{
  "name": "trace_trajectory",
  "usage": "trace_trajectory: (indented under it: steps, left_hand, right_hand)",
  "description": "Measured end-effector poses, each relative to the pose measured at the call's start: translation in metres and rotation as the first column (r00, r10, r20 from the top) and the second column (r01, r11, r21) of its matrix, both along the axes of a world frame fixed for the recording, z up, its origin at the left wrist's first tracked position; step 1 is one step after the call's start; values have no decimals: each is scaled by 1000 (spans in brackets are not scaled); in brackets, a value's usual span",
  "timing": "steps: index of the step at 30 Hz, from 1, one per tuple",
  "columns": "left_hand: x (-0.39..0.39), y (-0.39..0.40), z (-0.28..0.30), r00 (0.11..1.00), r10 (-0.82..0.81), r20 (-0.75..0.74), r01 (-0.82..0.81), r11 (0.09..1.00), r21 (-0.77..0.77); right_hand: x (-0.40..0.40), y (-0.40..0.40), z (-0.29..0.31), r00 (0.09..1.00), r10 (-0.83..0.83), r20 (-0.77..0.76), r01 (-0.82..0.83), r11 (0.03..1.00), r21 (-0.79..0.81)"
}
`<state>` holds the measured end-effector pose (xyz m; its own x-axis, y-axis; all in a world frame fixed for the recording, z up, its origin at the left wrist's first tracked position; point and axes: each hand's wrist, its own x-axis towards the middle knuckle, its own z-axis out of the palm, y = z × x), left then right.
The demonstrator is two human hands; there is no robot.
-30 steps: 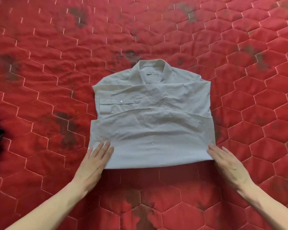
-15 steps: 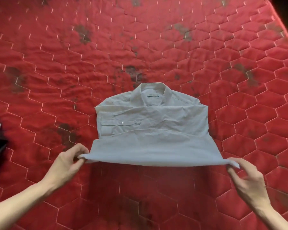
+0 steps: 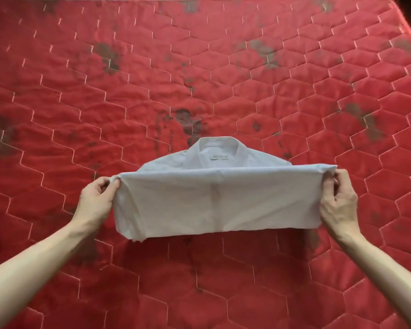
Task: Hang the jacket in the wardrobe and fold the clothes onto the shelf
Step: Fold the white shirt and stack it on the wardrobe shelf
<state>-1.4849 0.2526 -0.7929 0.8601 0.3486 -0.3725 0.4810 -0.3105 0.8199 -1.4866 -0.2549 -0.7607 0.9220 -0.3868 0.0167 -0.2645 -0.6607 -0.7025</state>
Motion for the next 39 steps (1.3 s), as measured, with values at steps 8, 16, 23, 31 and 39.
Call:
trace_trajectory:
  steps: [8, 16, 23, 31, 39]
  left_hand:
    - [65, -14, -20, 997, 33, 71, -37, 997, 64]
    - [116, -22, -53, 994, 111, 24, -113, 983, 144]
    - [114, -63, -65, 971, 193, 142, -239, 750, 617]
    - [28, -169, -104, 540, -841, -37, 510, 291, 810]
    - [51, -72, -127, 766, -609, -203, 501, 368, 784]
  right_hand:
    - [95, 9, -42, 995, -15, -94, 2, 990, -138]
    - [141, 7, -80, 948, -41, -314, -46, 963, -265]
    - [148, 27, -101, 976, -138, -169, 64, 922, -382]
    - [90, 131, -126, 652, 753, -88, -685, 535, -495]
    - [79, 40, -142, 814, 427, -395, -577, 676, -459]
